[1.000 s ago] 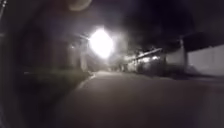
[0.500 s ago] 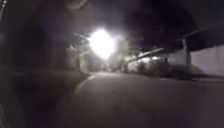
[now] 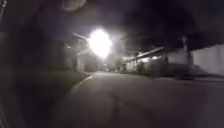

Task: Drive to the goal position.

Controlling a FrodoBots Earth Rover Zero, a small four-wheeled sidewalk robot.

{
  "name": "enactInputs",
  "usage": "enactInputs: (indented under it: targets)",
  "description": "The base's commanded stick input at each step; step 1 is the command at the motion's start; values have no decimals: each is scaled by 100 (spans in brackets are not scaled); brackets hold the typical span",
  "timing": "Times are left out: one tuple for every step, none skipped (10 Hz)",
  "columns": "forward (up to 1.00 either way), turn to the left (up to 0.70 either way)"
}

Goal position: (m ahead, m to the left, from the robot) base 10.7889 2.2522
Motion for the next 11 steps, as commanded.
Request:
enactInputs:
  targets:
    - [70, 0]
    - [70, 0]
    - [70, 0]
    - [70, 0]
    - [70, 0]
    - [70, 0]
    - [70, 0]
    - [70, 0]
    - [70, 0]
    - [70, 0]
    - [70, -7]
